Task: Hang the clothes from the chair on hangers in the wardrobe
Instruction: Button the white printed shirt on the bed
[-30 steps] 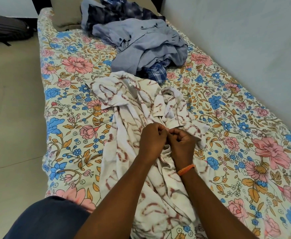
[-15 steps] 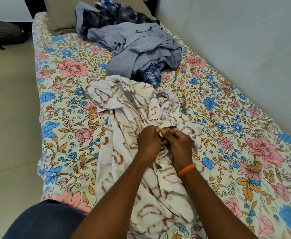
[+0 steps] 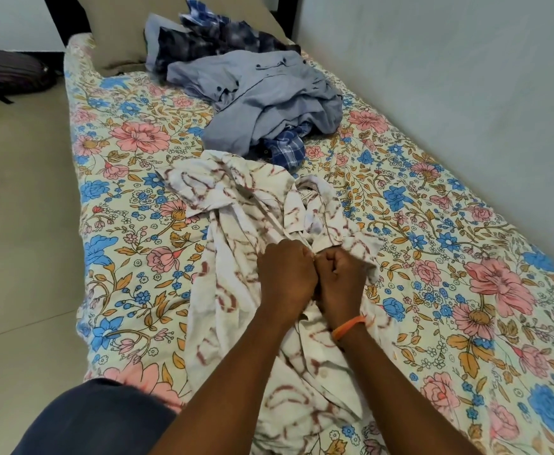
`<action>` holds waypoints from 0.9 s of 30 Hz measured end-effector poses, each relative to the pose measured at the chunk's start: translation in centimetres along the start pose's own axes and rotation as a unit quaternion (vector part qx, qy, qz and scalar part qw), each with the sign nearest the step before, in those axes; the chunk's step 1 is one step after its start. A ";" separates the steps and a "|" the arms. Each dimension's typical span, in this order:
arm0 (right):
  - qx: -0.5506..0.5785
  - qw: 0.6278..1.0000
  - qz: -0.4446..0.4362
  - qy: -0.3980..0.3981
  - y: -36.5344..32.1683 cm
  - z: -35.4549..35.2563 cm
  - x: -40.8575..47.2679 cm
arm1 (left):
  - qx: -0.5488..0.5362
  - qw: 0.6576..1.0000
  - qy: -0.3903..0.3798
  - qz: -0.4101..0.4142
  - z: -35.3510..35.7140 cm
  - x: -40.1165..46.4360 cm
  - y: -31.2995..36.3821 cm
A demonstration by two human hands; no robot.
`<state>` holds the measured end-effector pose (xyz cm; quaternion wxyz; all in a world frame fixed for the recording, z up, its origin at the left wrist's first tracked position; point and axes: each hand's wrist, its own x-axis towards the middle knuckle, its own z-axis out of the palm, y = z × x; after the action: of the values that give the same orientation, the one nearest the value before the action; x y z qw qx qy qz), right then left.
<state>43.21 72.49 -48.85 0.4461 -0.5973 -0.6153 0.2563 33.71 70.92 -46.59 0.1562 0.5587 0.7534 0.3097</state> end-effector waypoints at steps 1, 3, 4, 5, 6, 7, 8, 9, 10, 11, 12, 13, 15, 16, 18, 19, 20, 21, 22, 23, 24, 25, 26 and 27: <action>0.002 1.000 -0.002 0.009 -0.1 0.0 -0.1 | 0.024 1.000 -0.011 0.007 0.1 0.1 0.0; 0.007 1.000 0.004 0.019 -0.1 0.1 -0.4 | 0.039 0.999 -0.039 0.004 0.3 0.3 -0.3; 0.010 1.000 0.009 0.018 -0.1 0.2 -0.5 | 0.032 0.998 -0.054 -0.005 0.5 0.4 -0.5; 0.015 1.000 0.012 0.015 -0.1 0.4 -0.6 | 0.017 0.997 -0.070 -0.016 0.7 0.5 -0.7; 0.018 1.000 0.016 0.013 -0.1 0.5 -0.6 | -0.004 0.996 -0.083 -0.026 0.8 0.6 -0.9; 0.021 0.999 0.022 0.012 -0.1 0.5 -0.6 | -0.029 0.995 -0.089 -0.034 1.0 0.8 -1.0; 0.024 0.999 0.029 0.014 -0.2 0.5 -0.6 | -0.056 0.993 -0.094 -0.043 1.1 0.9 -1.0; 0.029 0.999 0.038 0.016 -0.2 0.5 -0.6 | -0.079 0.991 -0.098 -0.053 1.1 0.9 -0.9; 0.036 0.998 0.047 0.021 -0.3 0.6 -0.5 | -0.097 0.988 -0.099 -0.066 1.0 0.9 -0.8; 0.044 0.997 0.055 0.028 -0.4 0.6 -0.4 | -0.113 0.985 -0.097 -0.082 1.0 0.9 -0.8; 0.051 0.996 0.063 0.033 -0.5 0.6 -0.3 | -0.128 0.983 -0.095 -0.095 0.8 0.8 -0.7; 0.058 0.995 0.069 0.033 -0.6 0.5 -0.2 | -0.143 0.980 -0.097 -0.100 0.8 0.8 -0.8; 0.066 0.995 0.076 0.013 -0.7 0.5 0.0 | -0.187 0.972 -0.118 -0.086 0.9 0.9 -1.3; 0.071 0.994 0.081 0.002 -0.7 0.4 0.1 | -0.218 0.964 -0.128 -0.081 1.0 1.0 -1.7; 0.096 0.992 0.084 -0.016 -0.5 0.4 0.2 | -0.255 0.955 -0.125 -0.085 1.2 1.0 -2.2; 0.113 0.989 0.086 -0.027 -0.3 0.3 0.2 | -0.256 0.956 -0.114 -0.084 1.1 1.0 -2.1; 0.130 0.986 0.092 -0.041 -0.3 0.1 0.2 | -0.255 0.958 -0.106 -0.083 1.1 0.9 -2.0; 0.149 0.982 0.099 -0.058 -0.1 -0.1 0.2 | -0.258 0.957 -0.102 -0.084 1.0 0.9 -1.9; 0.165 0.978 0.108 -0.074 -0.1 -0.3 0.2 | -0.267 0.954 -0.101 -0.088 0.9 0.8 -1.7; 0.178 0.973 0.117 -0.088 -0.1 -0.5 0.2 | -0.282 0.950 -0.103 -0.091 0.9 0.8 -1.6; 0.190 0.968 0.127 -0.099 -0.1 -0.6 0.2 | -0.297 0.945 -0.106 -0.093 0.7 0.8 -1.6; 0.205 0.962 0.143 -0.109 -0.1 -0.7 0.3 | -0.305 0.942 -0.105 -0.092 0.5 0.8 -1.6; 0.222 0.954 0.164 -0.119 -0.3 -0.7 0.5 | -0.302 0.944 -0.102 -0.089 0.4 0.9 -1.7; 0.243 0.943 0.188 -0.127 -0.4 -0.8 0.6 | -0.297 0.946 -0.099 -0.082 0.3 1.0 -1.8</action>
<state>43.73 72.87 -47.98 0.4396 -0.5377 -0.4626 0.5511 32.24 71.58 -47.82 0.4132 0.4511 0.6514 0.4487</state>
